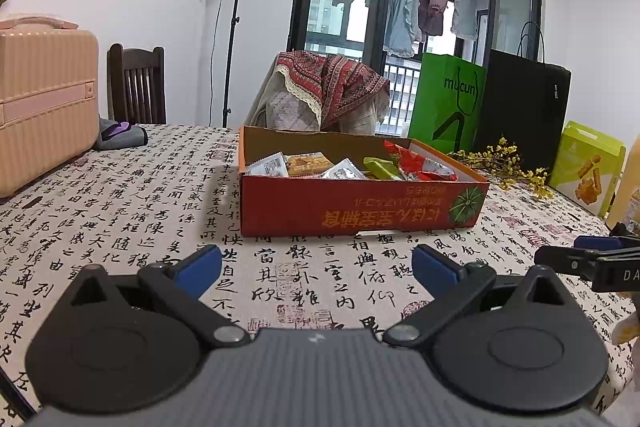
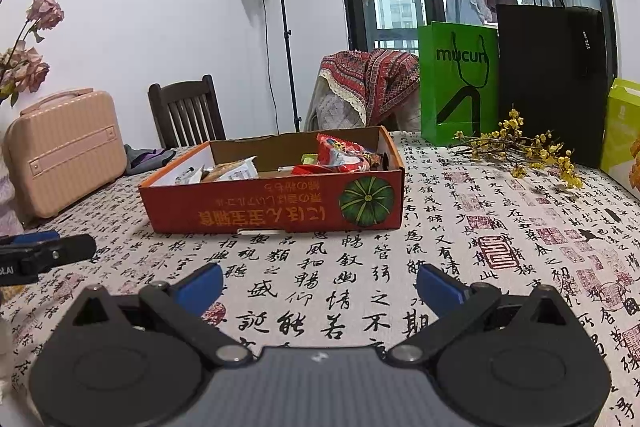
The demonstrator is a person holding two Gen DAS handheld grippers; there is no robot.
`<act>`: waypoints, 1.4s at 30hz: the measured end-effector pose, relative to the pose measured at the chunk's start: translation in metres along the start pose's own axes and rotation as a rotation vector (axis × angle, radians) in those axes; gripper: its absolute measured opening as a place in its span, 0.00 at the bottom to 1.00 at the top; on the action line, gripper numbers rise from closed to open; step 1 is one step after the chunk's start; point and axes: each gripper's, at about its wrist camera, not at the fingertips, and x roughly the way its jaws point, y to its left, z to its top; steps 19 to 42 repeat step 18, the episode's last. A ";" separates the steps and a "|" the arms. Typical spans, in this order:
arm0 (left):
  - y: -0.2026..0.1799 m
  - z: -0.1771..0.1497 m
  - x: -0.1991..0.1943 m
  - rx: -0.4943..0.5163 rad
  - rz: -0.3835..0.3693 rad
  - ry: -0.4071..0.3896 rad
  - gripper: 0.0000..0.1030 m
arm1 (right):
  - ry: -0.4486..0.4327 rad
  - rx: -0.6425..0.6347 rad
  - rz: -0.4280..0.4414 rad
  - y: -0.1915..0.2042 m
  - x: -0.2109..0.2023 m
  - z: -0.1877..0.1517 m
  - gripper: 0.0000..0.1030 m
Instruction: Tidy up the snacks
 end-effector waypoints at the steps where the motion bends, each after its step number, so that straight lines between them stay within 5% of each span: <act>1: 0.000 0.000 0.001 0.003 0.000 -0.001 1.00 | 0.001 0.000 0.000 0.000 0.000 0.000 1.00; 42: 0.001 -0.003 0.001 -0.005 -0.014 -0.001 1.00 | 0.017 -0.003 0.002 0.001 0.004 -0.002 1.00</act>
